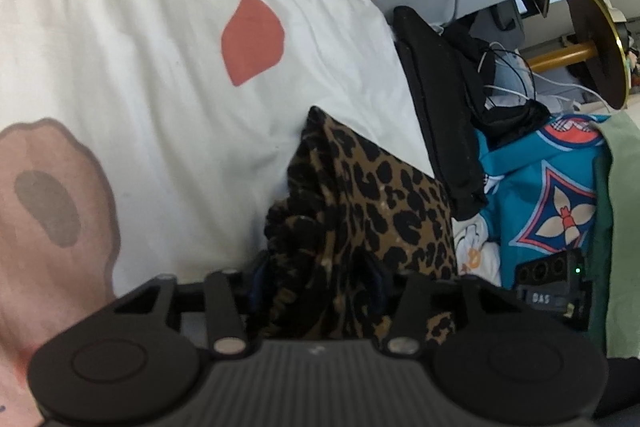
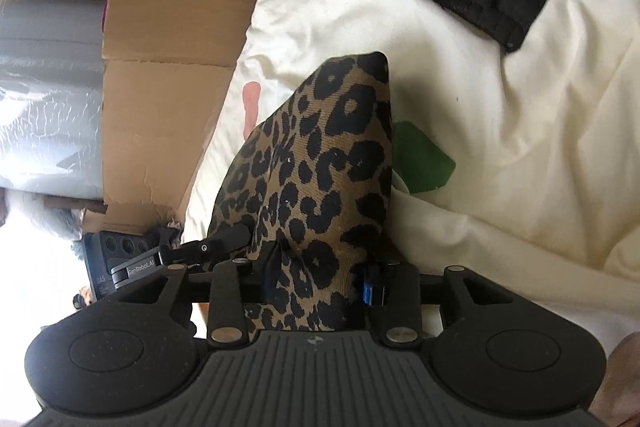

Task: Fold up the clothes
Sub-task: 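Pinch the leopard trousers bundle with both grippers and lift it, then carry the held trousers bundle with both grippers toward the black clothes pile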

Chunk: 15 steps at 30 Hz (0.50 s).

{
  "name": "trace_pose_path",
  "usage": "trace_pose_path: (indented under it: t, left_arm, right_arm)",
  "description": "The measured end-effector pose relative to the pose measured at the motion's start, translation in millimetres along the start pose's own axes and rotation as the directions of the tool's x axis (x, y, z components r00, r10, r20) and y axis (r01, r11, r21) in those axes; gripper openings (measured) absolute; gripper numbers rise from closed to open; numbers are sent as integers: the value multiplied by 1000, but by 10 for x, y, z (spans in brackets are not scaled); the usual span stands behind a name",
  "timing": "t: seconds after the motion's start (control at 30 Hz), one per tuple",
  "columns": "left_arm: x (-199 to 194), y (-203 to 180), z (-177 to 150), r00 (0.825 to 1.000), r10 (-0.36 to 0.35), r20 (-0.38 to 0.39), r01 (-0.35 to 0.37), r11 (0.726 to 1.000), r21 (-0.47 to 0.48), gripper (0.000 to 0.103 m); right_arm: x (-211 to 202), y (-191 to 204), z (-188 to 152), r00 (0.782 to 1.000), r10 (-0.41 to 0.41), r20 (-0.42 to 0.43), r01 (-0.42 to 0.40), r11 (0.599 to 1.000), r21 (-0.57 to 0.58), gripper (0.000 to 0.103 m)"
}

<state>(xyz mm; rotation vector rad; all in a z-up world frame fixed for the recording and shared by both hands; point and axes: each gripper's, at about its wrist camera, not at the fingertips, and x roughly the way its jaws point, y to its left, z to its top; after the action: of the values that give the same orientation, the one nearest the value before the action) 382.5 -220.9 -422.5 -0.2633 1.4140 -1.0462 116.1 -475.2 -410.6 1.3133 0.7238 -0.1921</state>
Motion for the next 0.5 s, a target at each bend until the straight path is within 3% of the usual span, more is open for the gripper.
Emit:
trace_pose_path:
  t: [0.07,0.2,0.5]
  left_arm:
    - [9,-31,5,1000,9,-2,-9,1000,17,39]
    - [-31,-122,-14,999,34,9,-34,998,60,31]
    - [-228,-403,-132,991,111,71,-118,988,101,28]
  right_arm:
    - [19,0,-13,1000,-7,4,7,1000,7,37]
    - [51,39,-25,999,-44,2,44,999,-8,11]
    - [14,253,-56,997,-79,9,79,993,-93,6]
